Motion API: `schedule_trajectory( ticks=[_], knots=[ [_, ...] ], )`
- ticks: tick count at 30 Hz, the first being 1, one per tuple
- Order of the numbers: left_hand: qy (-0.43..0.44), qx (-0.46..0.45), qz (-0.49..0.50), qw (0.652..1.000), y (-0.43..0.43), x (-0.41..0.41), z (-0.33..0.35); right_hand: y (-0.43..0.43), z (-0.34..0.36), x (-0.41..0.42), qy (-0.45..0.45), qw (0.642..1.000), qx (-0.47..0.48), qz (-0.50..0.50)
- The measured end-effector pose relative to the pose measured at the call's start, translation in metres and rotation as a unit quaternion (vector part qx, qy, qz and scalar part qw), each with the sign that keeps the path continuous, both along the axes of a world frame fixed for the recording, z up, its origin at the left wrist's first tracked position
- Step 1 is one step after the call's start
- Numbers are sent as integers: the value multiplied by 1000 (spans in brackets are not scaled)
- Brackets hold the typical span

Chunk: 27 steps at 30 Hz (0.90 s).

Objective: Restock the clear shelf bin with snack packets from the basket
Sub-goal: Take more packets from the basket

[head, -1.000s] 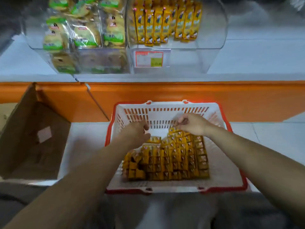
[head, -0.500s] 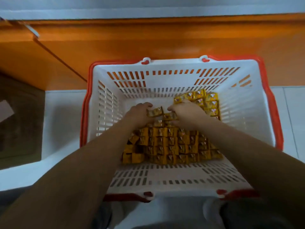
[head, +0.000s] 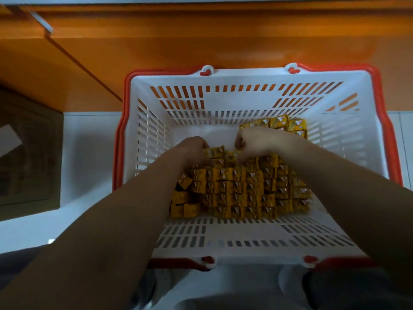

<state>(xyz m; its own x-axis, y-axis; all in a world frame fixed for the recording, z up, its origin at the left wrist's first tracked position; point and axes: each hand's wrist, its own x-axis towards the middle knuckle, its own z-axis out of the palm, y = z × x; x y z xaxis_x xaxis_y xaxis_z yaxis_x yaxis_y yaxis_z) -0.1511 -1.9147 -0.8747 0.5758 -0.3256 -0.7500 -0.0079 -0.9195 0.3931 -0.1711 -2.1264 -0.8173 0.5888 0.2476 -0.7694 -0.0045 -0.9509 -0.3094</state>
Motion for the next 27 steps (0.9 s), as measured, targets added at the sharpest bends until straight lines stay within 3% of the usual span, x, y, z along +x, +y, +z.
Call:
schedule_trajectory(
  ticks=[11,21,27],
  knots=[
    [-49,-80,263,960,-1,-10,18,7,10,-14,3,998,-46,52],
    [-70,-123,307,941,-9,-22,61,-11,31,-33,-37,990,44,-131],
    [-18,-159,299,941,-9,-25,121,-40,88,-35,-26,941,146,-302]
  ],
)
